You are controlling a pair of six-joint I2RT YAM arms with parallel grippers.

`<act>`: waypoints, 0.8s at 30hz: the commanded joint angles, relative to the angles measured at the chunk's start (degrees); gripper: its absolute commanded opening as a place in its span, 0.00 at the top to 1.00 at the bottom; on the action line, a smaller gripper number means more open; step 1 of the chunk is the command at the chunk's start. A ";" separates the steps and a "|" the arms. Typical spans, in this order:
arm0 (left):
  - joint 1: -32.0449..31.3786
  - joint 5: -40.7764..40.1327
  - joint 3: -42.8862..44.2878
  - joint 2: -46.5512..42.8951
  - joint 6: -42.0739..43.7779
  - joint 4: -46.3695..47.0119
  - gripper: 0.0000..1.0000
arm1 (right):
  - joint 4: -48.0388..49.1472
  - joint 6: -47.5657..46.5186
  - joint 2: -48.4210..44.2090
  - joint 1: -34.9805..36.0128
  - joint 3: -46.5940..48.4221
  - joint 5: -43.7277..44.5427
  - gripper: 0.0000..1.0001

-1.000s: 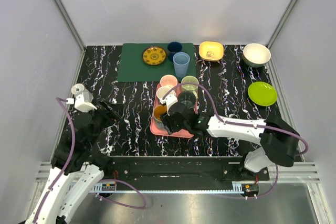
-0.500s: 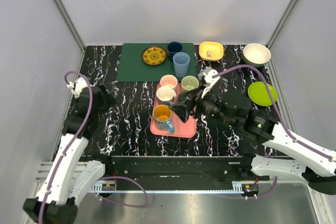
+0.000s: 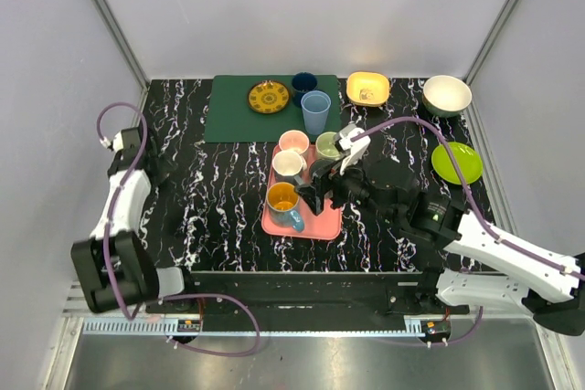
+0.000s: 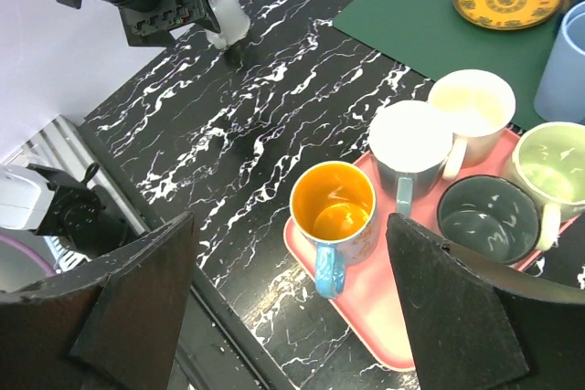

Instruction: Turn the mug right side up

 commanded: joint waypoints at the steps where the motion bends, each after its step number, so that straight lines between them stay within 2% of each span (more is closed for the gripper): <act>1: 0.61 0.97 6.38 6.64 3.00 8.29 0.21 | 2.19 -1.46 -1.91 0.25 -0.28 4.11 0.12; 10: 2.72 1.94 7.62 15.17 13.10 16.99 0.26 | 2.10 -0.84 -6.21 0.16 -3.18 5.87 0.11; 19: 5.79 3.34 4.37 16.23 14.52 22.35 0.32 | 2.63 -0.58 -6.92 0.16 -3.80 6.32 0.11; 24: 5.97 3.52 3.75 17.98 13.73 24.38 0.39 | 2.54 -0.22 -6.65 0.25 -4.15 6.66 0.11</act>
